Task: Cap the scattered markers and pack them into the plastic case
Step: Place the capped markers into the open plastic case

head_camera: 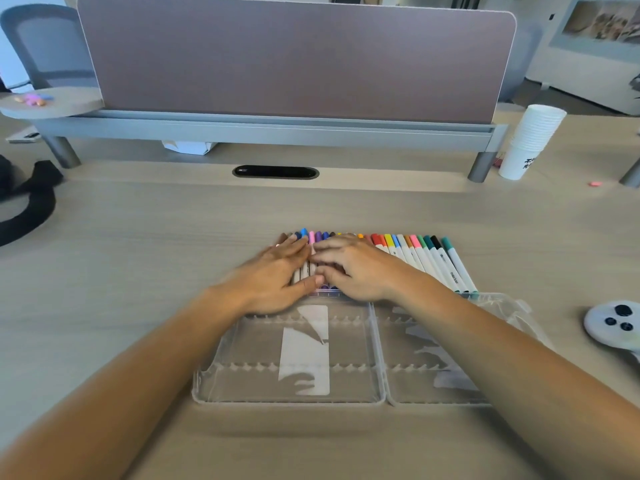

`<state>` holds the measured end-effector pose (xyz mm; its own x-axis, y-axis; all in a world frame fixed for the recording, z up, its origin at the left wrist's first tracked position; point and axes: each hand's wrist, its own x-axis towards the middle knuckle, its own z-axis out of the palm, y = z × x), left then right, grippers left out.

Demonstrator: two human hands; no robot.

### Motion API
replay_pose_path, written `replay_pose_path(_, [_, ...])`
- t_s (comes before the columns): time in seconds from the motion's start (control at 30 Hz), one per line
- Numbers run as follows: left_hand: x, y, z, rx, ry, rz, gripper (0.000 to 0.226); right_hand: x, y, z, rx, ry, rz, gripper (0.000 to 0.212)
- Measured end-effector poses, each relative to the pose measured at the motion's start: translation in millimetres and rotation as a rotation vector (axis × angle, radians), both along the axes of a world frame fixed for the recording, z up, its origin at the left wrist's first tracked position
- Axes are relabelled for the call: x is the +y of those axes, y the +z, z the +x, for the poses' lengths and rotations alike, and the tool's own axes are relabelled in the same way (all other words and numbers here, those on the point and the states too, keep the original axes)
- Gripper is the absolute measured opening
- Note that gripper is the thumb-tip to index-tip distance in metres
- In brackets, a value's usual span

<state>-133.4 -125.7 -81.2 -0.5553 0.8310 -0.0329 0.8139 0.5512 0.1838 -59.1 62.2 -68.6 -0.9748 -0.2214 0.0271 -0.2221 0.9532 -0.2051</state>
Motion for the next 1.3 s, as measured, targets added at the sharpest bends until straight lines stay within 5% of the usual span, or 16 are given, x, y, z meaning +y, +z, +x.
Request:
replay_pose_path(0.27, [-4.4,-7.3,-3.1,0.064,0.003,0.085,0.121,39.1,0.8,30.9,-0.054,-0.105,0.026,0.051])
replay_pose_path(0.47, [-6.7,-12.3,-11.6,-0.024,0.100,0.076,0.131,70.1,2.5,82.5,-0.176,-0.419,0.161,0.108])
replay_pose_path(0.57, [-5.8,-12.1,-14.4,-0.059,0.120,0.063,0.135,84.9,-8.4,93.5,-0.225,-0.585,0.146,0.117])
replay_pose_path(1.3, [2.7,-7.3,-71.1,-0.047,0.085,0.094,0.127,93.4,-11.1,34.7,-0.238,-0.574,0.165,0.090])
